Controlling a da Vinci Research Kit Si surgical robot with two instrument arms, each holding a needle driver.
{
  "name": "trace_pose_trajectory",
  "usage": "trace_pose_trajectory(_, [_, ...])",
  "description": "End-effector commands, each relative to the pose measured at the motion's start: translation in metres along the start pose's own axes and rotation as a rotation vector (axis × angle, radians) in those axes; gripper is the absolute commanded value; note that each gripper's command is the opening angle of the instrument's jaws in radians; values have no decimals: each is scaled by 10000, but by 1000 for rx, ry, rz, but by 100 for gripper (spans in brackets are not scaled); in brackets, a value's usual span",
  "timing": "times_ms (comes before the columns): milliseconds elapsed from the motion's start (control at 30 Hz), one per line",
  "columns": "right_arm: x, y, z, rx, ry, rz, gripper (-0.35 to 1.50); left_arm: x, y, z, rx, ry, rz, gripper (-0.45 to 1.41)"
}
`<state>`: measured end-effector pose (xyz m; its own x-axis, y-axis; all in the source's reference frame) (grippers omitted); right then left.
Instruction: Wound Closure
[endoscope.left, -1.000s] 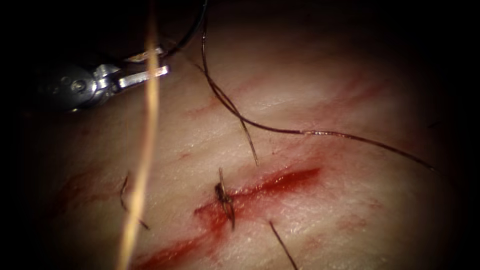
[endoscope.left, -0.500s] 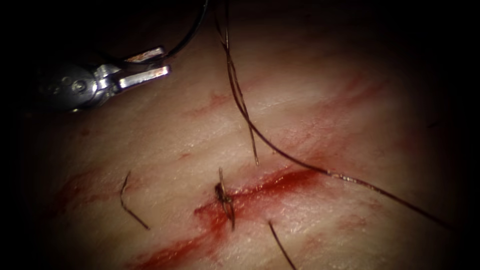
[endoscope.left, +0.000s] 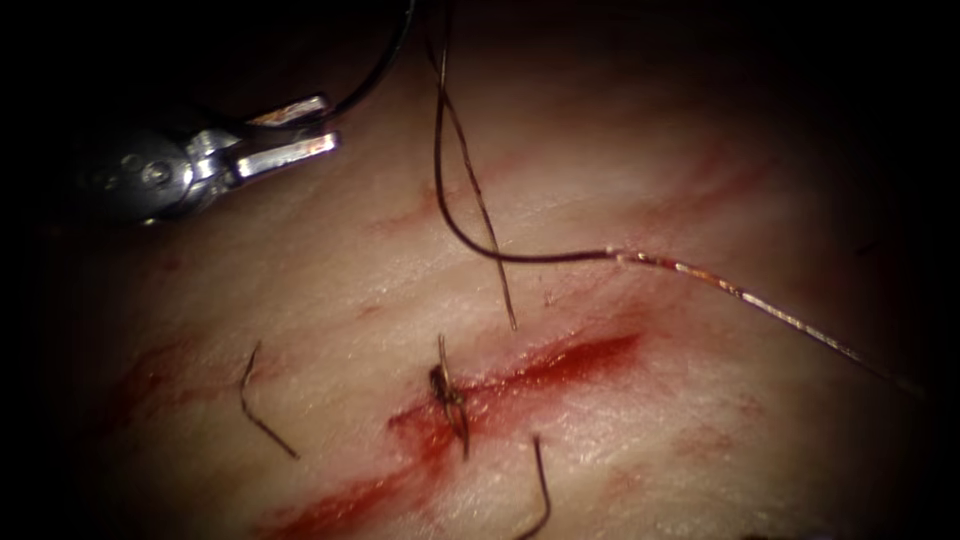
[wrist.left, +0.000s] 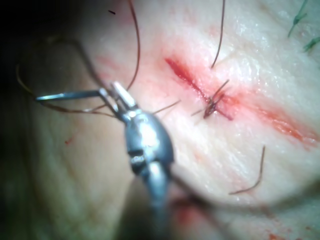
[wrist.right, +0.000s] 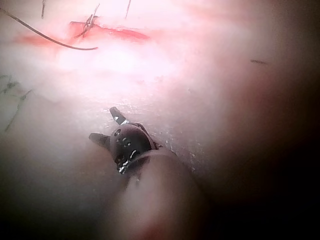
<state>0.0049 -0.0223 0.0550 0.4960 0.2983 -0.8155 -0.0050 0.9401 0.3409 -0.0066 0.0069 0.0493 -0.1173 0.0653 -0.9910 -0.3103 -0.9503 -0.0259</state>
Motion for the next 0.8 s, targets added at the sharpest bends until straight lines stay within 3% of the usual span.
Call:
trace_pose_trajectory(33, [-4,22,13,8,31,-19,148,-6,3,6,0,1,0,-45])
trace_pose_trajectory(167, [-4,66,43,-39,102,-76,146,-6,4,6,1,0,0,-45])
trace_pose_trajectory(333, [-13,86,78,-58,122,-104,148,-6,3,4,-2,1,0,-45])
trace_pose_trajectory(500, [-24,87,114,-27,139,-121,148,-6,3,4,-2,2,0,-45])
trace_pose_trajectory(800, [0,79,152,16,173,-143,145,-6,3,4,-2,2,0,-45])
